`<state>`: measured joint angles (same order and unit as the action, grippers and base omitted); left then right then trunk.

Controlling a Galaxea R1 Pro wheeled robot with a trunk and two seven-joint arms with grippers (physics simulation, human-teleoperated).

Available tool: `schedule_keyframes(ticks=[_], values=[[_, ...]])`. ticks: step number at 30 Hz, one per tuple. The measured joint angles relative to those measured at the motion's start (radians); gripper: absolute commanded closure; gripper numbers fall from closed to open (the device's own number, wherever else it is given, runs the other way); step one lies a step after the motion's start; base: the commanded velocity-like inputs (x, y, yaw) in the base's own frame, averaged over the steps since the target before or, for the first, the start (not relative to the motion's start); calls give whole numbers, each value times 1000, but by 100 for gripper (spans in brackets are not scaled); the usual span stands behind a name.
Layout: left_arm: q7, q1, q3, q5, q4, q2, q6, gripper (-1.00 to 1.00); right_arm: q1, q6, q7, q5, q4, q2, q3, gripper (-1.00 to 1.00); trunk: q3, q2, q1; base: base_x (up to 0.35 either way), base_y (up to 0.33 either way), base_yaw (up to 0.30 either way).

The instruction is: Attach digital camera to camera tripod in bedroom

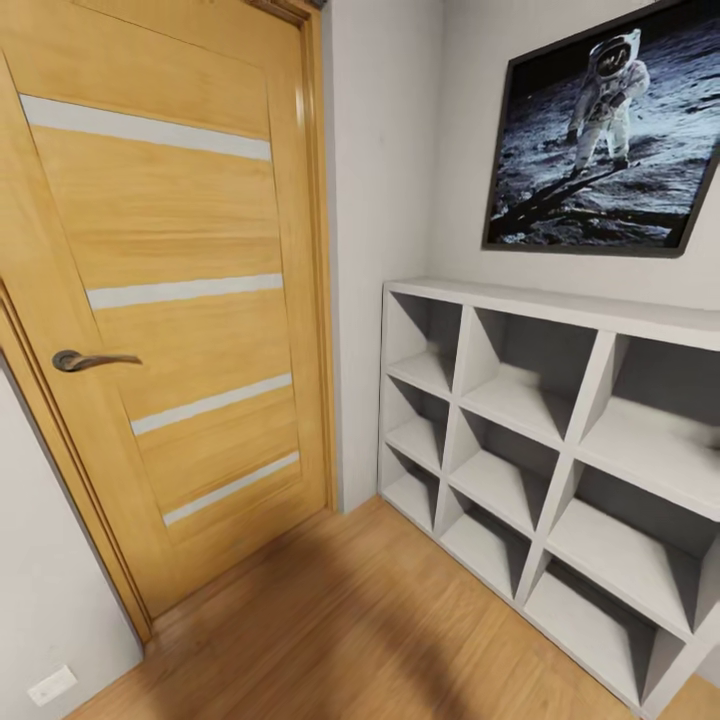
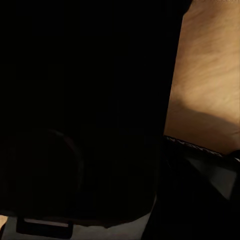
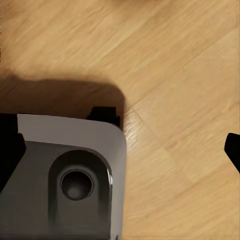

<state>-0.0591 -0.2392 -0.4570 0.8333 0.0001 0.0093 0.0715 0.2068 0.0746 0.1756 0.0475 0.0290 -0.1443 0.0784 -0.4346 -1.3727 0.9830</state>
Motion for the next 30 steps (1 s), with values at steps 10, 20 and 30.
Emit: schedule_keyframes(ticks=[10,20,30], values=[[1,5,-1,0,0,4,-8,100,-7,11,-5,1,0,1,0,-100,31,70,-38,0,0,0],[3,5,0,2,0,2,-14,100,-7,29,-6,0,0,-9,0,-100,63,140,-77,0,0,0],[3,5,3,10,-1,4,-20,100,-7,31,-17,1,-1,-7,0,-100,94,210,-115,0,0,0]])
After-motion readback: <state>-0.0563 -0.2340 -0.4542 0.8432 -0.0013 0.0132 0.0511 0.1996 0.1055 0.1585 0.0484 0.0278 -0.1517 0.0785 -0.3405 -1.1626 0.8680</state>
